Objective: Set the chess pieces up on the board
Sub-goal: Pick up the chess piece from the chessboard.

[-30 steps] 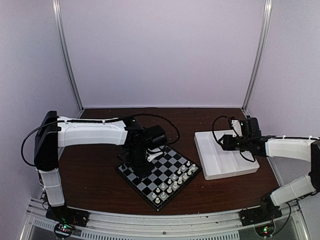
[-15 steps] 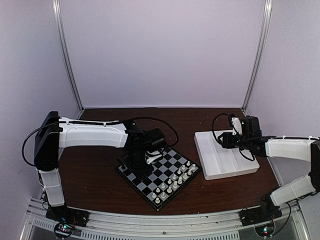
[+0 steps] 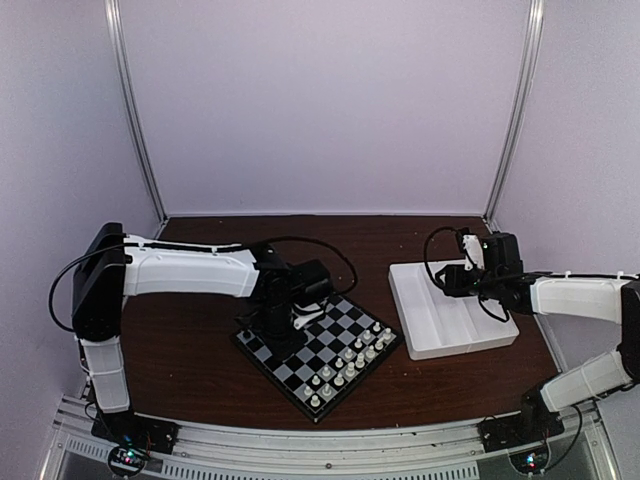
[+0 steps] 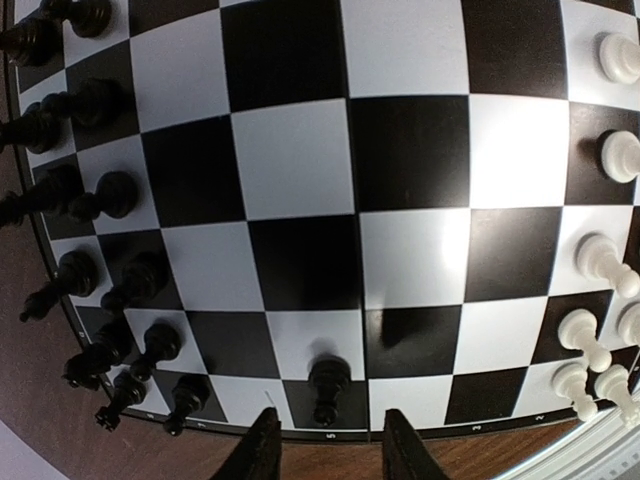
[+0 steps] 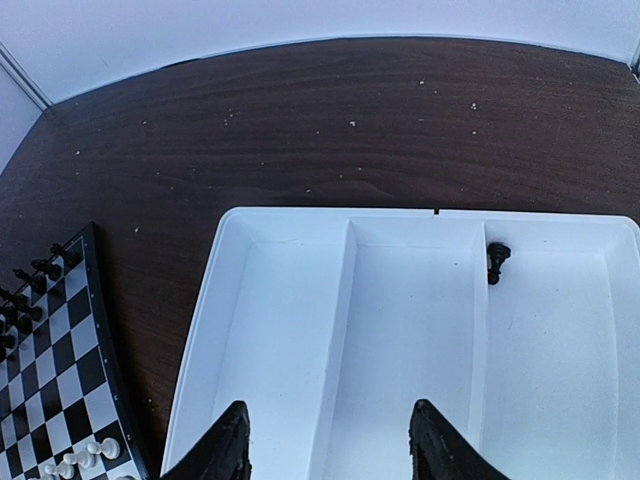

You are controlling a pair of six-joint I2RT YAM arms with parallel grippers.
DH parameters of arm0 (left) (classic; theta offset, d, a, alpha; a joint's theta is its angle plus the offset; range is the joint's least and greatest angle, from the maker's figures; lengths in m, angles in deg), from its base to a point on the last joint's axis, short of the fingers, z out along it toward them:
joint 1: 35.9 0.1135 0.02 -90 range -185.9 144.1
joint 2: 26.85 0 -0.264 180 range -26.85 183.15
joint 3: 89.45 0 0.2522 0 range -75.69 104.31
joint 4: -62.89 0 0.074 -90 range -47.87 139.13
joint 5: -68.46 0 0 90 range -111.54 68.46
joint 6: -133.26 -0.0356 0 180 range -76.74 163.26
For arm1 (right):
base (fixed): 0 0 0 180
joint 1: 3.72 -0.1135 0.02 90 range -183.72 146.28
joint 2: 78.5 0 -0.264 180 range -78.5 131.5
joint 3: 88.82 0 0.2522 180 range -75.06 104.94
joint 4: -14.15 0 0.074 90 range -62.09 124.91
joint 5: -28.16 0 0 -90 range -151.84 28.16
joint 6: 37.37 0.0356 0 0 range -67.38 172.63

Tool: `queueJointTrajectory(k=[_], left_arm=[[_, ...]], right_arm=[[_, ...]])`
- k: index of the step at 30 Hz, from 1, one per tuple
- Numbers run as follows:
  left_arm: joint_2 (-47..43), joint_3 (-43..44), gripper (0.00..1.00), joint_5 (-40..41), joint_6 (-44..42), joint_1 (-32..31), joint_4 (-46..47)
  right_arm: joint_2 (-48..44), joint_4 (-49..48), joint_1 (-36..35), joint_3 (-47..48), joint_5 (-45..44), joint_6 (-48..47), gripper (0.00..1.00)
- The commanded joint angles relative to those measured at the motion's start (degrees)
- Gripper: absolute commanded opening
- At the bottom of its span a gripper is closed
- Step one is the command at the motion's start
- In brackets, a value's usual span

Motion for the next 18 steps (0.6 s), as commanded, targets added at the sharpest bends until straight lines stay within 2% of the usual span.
queueJointTrajectory(k=[1, 9, 14, 18], left_arm=[[0.6, -1.2, 0.35, 0.6, -0.5, 0.7, 1.6], [0.7, -2.0, 0.32, 0.2, -0.4, 1.0, 2.5], [0.7, -2.0, 0.24, -0.1, -0.5, 1.1, 2.8], [1.0, -2.5, 0.22, -0.4, -0.5, 1.2, 2.9]], right_arm=[[0.5, -1.5, 0.4, 0.1, -0.2, -0.3, 0.54], [1.1, -1.4, 0.4, 0.4, 0.0, -0.3, 0.54], [1.4, -1.2, 0.4, 0.6, 0.0, -0.4, 0.54], [1.4, -1.0, 0.4, 0.7, -0.1, -0.4, 0.54]])
